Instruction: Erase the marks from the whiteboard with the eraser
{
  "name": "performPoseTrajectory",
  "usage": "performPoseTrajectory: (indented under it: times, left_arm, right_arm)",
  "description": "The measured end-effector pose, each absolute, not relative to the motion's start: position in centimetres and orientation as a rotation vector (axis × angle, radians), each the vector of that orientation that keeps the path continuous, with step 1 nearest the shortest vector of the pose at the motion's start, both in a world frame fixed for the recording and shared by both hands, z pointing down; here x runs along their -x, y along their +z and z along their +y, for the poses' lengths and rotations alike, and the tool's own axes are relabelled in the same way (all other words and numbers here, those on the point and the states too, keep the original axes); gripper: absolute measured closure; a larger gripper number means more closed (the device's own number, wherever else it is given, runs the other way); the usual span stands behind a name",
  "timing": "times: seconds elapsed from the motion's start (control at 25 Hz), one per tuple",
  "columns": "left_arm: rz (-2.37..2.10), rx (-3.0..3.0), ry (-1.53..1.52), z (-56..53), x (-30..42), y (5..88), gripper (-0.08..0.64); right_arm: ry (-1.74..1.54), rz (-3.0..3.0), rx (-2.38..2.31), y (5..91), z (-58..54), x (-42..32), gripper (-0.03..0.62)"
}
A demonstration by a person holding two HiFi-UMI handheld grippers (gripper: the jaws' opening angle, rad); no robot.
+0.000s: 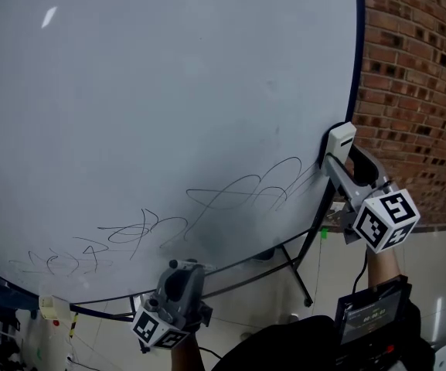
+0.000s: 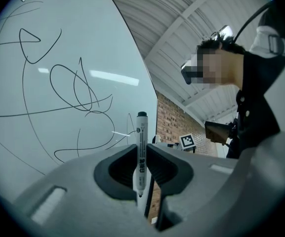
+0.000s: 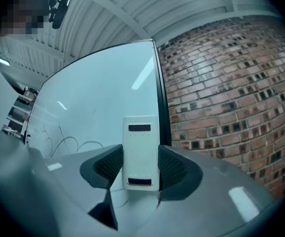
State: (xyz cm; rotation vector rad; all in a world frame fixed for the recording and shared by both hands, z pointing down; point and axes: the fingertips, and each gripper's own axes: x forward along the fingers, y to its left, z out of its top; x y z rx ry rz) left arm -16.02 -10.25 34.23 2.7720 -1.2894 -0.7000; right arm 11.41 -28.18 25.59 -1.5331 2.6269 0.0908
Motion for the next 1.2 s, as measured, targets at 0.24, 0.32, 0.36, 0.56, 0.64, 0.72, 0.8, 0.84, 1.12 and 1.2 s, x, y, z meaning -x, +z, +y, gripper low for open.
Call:
performPoseTrajectory:
  times: [0.24,0.32,0.36,0.56,0.64,0.72,0.8,0.84,1.12,1.2]
  left_arm:
    - [-1.262,-2.781,-0.671,-10.7,15.3,34.4,0.502]
    - [-1.253,-2.785,-0.662,-10.9,14.9,34.4,0.502]
    - [-1.246,-2.786,-0.662,-11.0,14.6,34.3,0.502]
    - [-1.231,-2.799,-0.65,-11.1,14.0,34.1,0.502]
    - [-1.234,-2.803,-0.646,-11.1,14.0,34.0,0.502]
    - [-1.235,-2.804,-0.65,-10.9,14.0,33.7,0.502]
    - [-1.244,-2.81,-0.642,-10.8,14.2,34.0,0.502]
    - [-1.249,-2.812,-0.641,-10.7,14.3,34.0,0.502]
    - [-1.29,-2.802,-0.67,-10.1,15.2,33.7,0.502]
    - [-1.3,-2.799,-0.681,-10.0,15.4,33.6,0.502]
  right_arm:
    - [-0.146,2.711,1.575,37.4,-28.8,-12.1,0.365]
    - [-0.223,2.737,1.588,40.7,-28.8,-12.0,0.365]
    - [-0.253,2.748,1.596,42.0,-28.7,-12.0,0.365]
    - [-0.324,2.766,1.603,44.3,-28.6,-11.8,0.365]
    - [-0.304,2.77,1.615,43.5,-28.7,-11.8,0.365]
    - [-0.264,2.753,1.606,41.4,-28.7,-11.8,0.365]
    - [-0.203,2.728,1.595,38.3,-28.8,-11.9,0.365]
    - [-0.165,2.715,1.589,36.4,-28.8,-11.9,0.365]
    - [0.148,2.572,1.499,22.2,-28.0,-11.4,0.364]
    - [0.219,2.533,1.481,19.8,-27.9,-11.5,0.364]
